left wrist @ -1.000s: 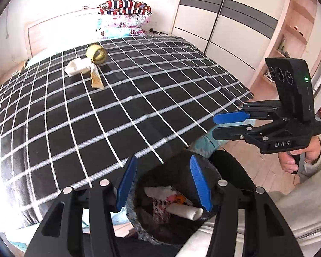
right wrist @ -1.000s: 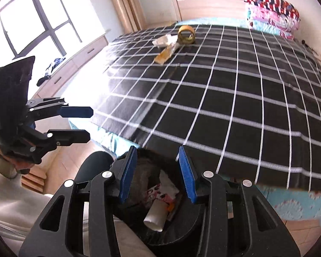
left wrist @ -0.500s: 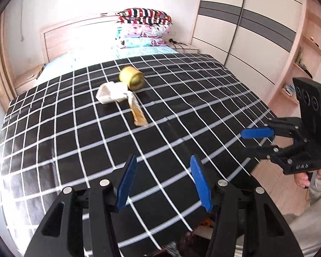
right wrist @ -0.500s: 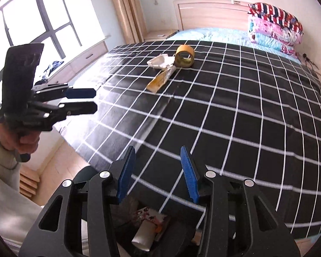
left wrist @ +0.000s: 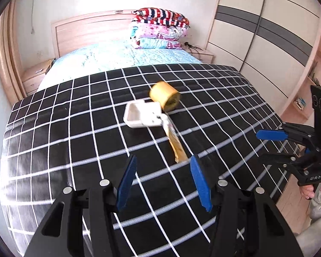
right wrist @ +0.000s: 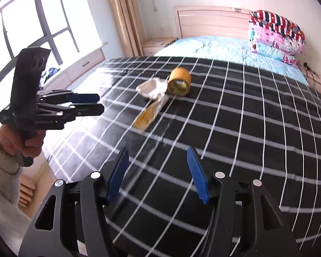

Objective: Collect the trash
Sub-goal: 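Grasp the white plastic box with the left tool while the right tool grasps the yellow tape roll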

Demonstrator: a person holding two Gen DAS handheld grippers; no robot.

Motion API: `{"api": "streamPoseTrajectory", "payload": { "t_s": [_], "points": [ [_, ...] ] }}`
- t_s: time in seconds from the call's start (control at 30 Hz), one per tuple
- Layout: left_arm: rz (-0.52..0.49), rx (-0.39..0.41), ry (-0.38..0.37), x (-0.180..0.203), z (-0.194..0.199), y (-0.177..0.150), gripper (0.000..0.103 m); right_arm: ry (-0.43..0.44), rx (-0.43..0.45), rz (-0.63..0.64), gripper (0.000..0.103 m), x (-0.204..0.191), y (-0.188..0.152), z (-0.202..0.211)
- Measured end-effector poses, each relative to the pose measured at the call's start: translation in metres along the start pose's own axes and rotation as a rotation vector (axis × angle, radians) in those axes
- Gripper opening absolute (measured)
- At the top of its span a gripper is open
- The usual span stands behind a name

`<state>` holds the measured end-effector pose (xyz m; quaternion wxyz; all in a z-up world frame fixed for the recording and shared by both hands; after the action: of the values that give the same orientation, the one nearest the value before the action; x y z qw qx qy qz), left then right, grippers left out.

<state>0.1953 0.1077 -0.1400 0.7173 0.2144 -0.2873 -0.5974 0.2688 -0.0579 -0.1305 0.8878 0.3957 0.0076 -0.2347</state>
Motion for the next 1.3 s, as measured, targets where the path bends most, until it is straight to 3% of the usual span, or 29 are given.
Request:
{"api": "streamPoseTrajectory", "payload": {
  "t_s": [0.33,0.57,1.03,1.1,1.2,1.27,1.3],
  "points": [
    [0.078,-0.035,0.013,-0.040,-0.034,0.039,0.050,-0.021,0.009,0.003,0.060,0.013,0.055,-0.034],
    [0.142,-0.071,-0.011,-0.063,-0.062,0.054,0.050,0.019,-0.029,-0.056,0.062,0.022,0.082,-0.069],
    [0.167,-0.142,-0.021,-0.074,-0.098,0.059,0.050,0.041,-0.106,-0.214,0.062,0.051,0.113,-0.130],
    [0.173,-0.148,-0.028,-0.074,-0.100,0.057,0.045,0.048,-0.119,-0.237,0.062,0.054,0.115,-0.138],
    [0.187,-0.156,-0.045,-0.074,-0.102,0.054,0.028,0.060,-0.142,-0.267,0.062,0.055,0.113,-0.148],
    [0.190,-0.156,-0.057,-0.075,-0.103,0.052,0.013,0.064,-0.156,-0.284,0.047,0.056,0.110,-0.153],
    [0.192,-0.152,-0.058,-0.074,-0.102,0.051,0.013,0.070,-0.159,-0.297,0.047,0.057,0.108,-0.153]
  ]
}}
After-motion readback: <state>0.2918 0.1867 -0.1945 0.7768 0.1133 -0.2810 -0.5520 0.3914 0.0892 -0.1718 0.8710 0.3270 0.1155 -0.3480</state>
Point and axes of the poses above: each gripper's, at about its wrist camera, not at the fingertips, and z roughly against the way its jaws point, x to its right, y to its top, the point moved 7 cm from there along -z, roughly the way its jaws point, and after that the axes turned 1 degree about z, right-handed, at the moved point
